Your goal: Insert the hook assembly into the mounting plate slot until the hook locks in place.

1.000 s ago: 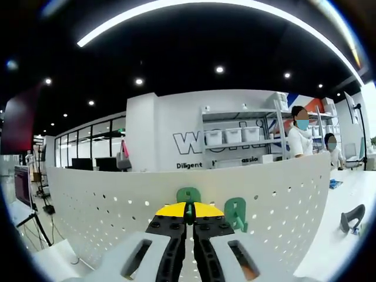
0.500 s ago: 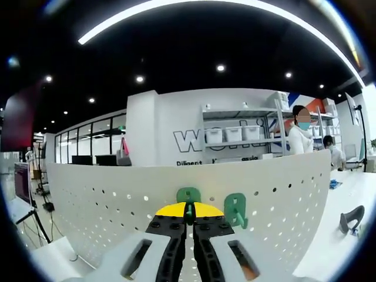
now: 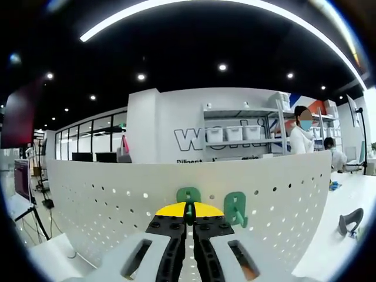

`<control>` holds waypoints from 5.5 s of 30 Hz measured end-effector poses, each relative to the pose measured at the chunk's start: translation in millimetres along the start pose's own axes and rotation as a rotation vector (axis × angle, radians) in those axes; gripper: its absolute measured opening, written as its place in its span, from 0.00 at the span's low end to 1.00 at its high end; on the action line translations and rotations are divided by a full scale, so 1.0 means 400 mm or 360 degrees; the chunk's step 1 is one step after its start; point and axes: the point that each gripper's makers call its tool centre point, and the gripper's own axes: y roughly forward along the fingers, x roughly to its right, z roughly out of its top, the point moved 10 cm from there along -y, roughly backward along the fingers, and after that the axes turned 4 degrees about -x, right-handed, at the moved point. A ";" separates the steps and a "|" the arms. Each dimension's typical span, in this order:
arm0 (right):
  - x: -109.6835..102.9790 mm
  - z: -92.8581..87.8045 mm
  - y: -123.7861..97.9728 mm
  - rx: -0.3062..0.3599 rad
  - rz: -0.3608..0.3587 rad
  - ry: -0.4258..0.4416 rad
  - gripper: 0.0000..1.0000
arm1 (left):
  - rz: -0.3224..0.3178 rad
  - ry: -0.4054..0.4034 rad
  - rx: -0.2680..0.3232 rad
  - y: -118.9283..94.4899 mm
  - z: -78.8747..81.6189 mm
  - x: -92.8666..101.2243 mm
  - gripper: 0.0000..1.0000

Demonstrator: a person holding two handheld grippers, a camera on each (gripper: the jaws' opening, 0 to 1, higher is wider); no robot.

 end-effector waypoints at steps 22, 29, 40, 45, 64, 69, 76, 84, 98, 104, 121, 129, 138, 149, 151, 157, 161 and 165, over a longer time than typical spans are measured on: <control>-0.001 -0.013 0.011 -0.0028 0.0005 0.0001 0.01 | 0.0003 0.0012 -0.0011 -0.004 -0.003 -0.001 0.92; 0.003 -0.015 0.015 -0.0024 0.0008 -0.0002 0.01 | 0.0007 0.0010 -0.0012 -0.004 -0.004 -0.004 0.91; 0.005 -0.021 0.017 -0.0048 0.0036 -0.0014 0.06 | 0.0002 0.0010 -0.0010 -0.001 -0.004 -0.003 0.91; 0.005 -0.027 0.018 -0.0056 0.0034 -0.0022 0.06 | 0.0006 0.0010 -0.0012 -0.005 -0.004 -0.004 0.91; 0.001 -0.040 0.005 -0.0086 0.0048 -0.0048 0.14 | 0.0006 0.0014 -0.0016 -0.007 -0.005 -0.001 0.91; 0.001 -0.046 -0.004 -0.0087 0.0065 -0.0039 0.21 | 0.0003 0.0015 -0.0016 -0.006 -0.004 0.003 0.91; 0.002 -0.060 -0.021 -0.0100 0.0081 -0.0017 0.32 | -0.0001 0.0018 -0.0018 -0.006 -0.004 0.008 0.91; -0.005 -0.070 -0.039 -0.0095 0.0092 -0.0032 0.51 | 0.0000 0.0024 -0.0020 -0.010 -0.002 0.014 0.91; -0.008 -0.053 -0.091 -0.0065 0.0134 -0.0095 0.75 | 0.0008 0.0043 -0.0025 -0.018 0.001 0.025 0.91; -0.008 -0.049 -0.119 -0.0071 0.0158 -0.0142 0.76 | 0.0011 0.0050 -0.0027 -0.022 0.002 0.035 0.91; -0.023 -0.055 -0.228 -0.0100 0.0254 -0.0228 0.74 | 0.0026 0.0080 -0.0037 -0.043 0.008 0.069 0.90; -0.025 -0.097 -0.288 -0.0167 0.0283 -0.0236 0.72 | 0.0025 0.0082 -0.0053 -0.047 0.002 0.091 0.89; -0.023 -0.126 -0.351 -0.0216 0.0293 -0.0246 0.72 | 0.0027 0.0069 -0.0083 -0.045 -0.011 0.115 0.87; -0.032 -0.183 -0.429 -0.0301 0.0335 -0.0215 0.71 | 0.0058 0.0027 -0.0139 -0.043 -0.050 0.133 0.85; -0.033 -0.195 -0.443 -0.0322 0.0339 -0.0206 0.70 | 0.0062 0.0023 -0.0149 -0.043 -0.056 0.134 0.85; -0.035 -0.226 -0.482 -0.0369 0.0362 -0.0201 0.70 | 0.0082 0.0006 -0.0198 -0.029 -0.079 0.130 0.82; -0.033 -0.238 -0.498 -0.0391 0.0372 -0.0195 0.69 | 0.0095 -0.0003 -0.0239 -0.008 -0.095 0.128 0.79; -0.030 -0.245 -0.510 -0.0405 0.0379 -0.0200 0.69 | 0.0098 -0.0003 -0.0269 0.017 -0.107 0.123 0.77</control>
